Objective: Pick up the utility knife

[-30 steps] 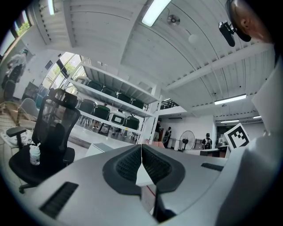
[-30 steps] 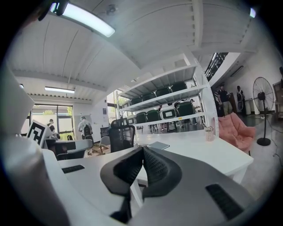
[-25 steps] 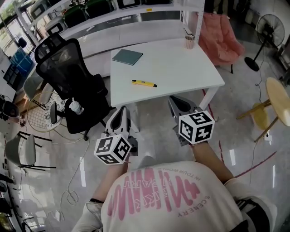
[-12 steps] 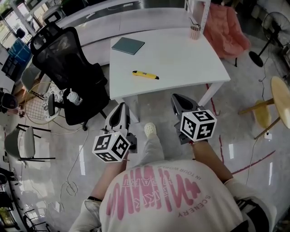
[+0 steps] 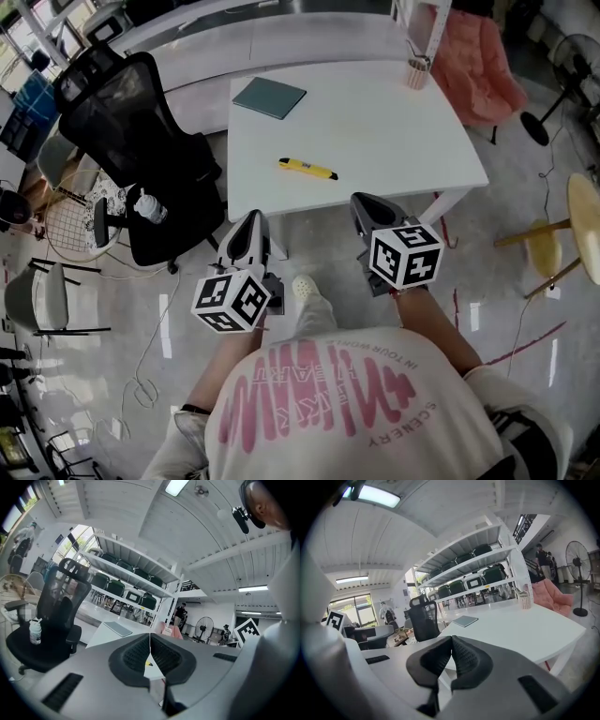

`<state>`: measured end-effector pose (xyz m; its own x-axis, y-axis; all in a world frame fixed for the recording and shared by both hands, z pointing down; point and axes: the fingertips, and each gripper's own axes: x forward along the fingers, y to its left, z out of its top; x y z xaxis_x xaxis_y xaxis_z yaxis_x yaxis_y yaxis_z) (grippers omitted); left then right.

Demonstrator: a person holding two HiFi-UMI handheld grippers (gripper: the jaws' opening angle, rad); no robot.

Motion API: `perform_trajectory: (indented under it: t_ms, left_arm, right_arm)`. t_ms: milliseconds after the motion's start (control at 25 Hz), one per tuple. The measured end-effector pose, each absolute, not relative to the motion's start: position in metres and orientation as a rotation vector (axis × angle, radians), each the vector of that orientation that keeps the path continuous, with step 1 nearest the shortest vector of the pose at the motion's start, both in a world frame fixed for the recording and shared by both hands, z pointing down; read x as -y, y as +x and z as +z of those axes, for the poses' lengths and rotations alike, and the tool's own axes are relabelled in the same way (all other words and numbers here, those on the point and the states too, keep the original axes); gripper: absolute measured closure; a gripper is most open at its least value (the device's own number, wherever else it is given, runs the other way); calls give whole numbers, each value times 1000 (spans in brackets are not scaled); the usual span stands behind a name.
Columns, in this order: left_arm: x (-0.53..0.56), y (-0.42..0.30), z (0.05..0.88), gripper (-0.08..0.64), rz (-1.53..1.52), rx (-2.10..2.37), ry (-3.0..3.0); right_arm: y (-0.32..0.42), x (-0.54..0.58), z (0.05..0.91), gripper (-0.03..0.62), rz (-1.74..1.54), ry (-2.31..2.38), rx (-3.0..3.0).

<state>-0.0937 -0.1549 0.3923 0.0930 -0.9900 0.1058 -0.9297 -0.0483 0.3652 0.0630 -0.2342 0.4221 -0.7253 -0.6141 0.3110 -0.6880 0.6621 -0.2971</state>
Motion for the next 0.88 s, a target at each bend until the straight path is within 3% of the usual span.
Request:
perform_trajectory:
  t_ms: [880]
  left_arm:
    - [328, -209, 359, 535, -297, 1931, 2021]
  right_arm:
    - [-49, 404, 411, 575, 744, 963, 2689]
